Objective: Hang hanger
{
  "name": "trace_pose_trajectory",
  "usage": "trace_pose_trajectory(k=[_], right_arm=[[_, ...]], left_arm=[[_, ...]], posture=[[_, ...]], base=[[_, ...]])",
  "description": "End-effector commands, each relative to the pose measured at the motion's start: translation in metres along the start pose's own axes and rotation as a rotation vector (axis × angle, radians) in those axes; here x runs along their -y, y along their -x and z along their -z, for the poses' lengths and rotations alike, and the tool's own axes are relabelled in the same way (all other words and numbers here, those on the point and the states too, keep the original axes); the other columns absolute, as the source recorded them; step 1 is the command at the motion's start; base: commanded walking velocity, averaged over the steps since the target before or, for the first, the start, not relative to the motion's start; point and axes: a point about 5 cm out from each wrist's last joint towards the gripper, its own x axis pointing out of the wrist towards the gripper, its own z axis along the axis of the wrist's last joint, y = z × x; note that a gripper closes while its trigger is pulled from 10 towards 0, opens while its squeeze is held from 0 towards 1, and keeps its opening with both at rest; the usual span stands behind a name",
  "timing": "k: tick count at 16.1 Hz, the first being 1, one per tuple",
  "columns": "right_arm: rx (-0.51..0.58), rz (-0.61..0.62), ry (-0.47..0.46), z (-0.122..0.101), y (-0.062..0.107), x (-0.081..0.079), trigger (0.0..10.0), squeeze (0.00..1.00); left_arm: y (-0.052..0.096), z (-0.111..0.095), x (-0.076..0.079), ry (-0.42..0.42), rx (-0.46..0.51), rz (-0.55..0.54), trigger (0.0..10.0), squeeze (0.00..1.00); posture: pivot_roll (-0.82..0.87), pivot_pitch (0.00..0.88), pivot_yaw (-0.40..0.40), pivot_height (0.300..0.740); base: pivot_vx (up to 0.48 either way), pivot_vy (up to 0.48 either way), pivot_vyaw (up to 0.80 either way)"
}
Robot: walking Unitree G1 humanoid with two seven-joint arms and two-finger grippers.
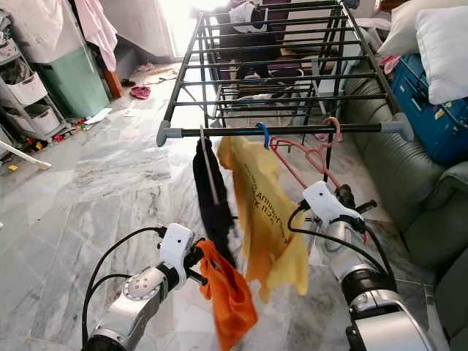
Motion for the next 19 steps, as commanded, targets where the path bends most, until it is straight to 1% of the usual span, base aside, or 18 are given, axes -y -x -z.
trace_pose_trajectory(k=[1, 2, 5, 8, 11, 12, 13, 14, 15, 16, 17, 18, 19], right_arm=[[-0.031, -0.065, -0.015, 0.009, 0.005, -0.010, 10.0, 0.79], [-0.045, -0.061, -0.021, 0.014, 0.005, -0.008, 10.0, 0.98], [-0.065, -0.039, -0.017, 0.020, 0.004, -0.003, 10.0, 0.98], [-0.061, -0.039, -0.031, 0.019, 0.004, -0.002, 10.0, 0.99], [-0.015, -0.043, -0.109, 0.011, 0.004, -0.001, 10.0, 1.00], [-0.006, -0.040, -0.115, 0.010, 0.004, 0.001, 10.0, 1.00], [-0.011, -0.059, -0.166, 0.008, 0.003, 0.004, 10.0, 1.00], [-0.026, -0.071, -0.199, 0.009, 0.002, 0.005, 10.0, 1.00], [-0.035, -0.076, -0.221, 0.009, 0.002, 0.006, 10.0, 1.00], [-0.028, -0.077, -0.222, 0.007, 0.000, 0.009, 10.0, 1.00], [-0.029, -0.090, -0.259, 0.002, -0.004, 0.014, 10.0, 1.00], [-0.029, -0.105, -0.279, 0.000, -0.005, 0.015, 10.0, 1.00], [-0.014, -0.130, -0.279, -0.005, -0.008, 0.018, 10.0, 1.00]], left_arm=[[0.000, -0.002, -0.002, -0.013, 0.000, -0.001, 10.0, 0.00], [0.000, -0.002, -0.002, -0.014, -0.002, 0.002, 10.0, 0.00], [-0.001, -0.002, -0.002, -0.017, -0.008, 0.008, 10.0, 0.00], [-0.001, -0.002, -0.002, -0.018, -0.013, 0.010, 10.0, 0.00], [-0.001, -0.001, -0.003, -0.019, -0.018, 0.008, 10.0, 0.00], [-0.001, -0.001, -0.003, -0.019, -0.019, 0.008, 10.0, 0.00], [-0.001, -0.001, -0.003, -0.019, -0.022, 0.008, 10.0, 0.00], [-0.001, 0.000, -0.003, -0.020, -0.026, 0.010, 10.0, 0.00], [-0.001, 0.000, -0.003, -0.020, -0.027, 0.011, 10.0, 0.00], [-0.001, 0.001, -0.002, -0.023, -0.032, 0.016, 10.0, 0.00], [-0.001, 0.002, -0.002, -0.027, -0.039, 0.022, 10.0, 0.00], [-0.001, 0.002, -0.002, -0.030, -0.041, 0.024, 10.0, 0.00], [0.000, 0.003, -0.002, -0.033, -0.046, 0.025, 10.0, 0.00]], posture=[[-0.12, 0.000, 0.073, 0.740], [-0.13, 0.000, 0.076, 0.740], [-0.13, 0.000, 0.079, 0.740], [-0.13, 0.000, 0.080, 0.740], [-0.13, 0.000, 0.080, 0.740], [-0.13, 0.000, 0.081, 0.740], [-0.14, 0.000, 0.084, 0.740], [-0.14, 0.000, 0.086, 0.740], [-0.14, 0.000, 0.086, 0.740], [-0.14, 0.000, 0.089, 0.740], [-0.14, 0.000, 0.091, 0.740], [-0.14, 0.000, 0.094, 0.740], [-0.14, 0.000, 0.096, 0.740]], base=[[0.000, 0.000, 0.00], [0.000, 0.000, 0.00], [0.000, 0.000, 0.00], [0.000, 0.000, 0.00], [0.000, 0.000, 0.00], [0.000, 0.000, 0.00], [0.000, 0.000, 0.00], [0.000, 0.000, 0.00], [0.000, 0.000, 0.00], [0.000, 0.000, 0.00], [0.000, 0.000, 0.00], [0.000, 0.000, 0.00], [0.000, 0.000, 0.00]])
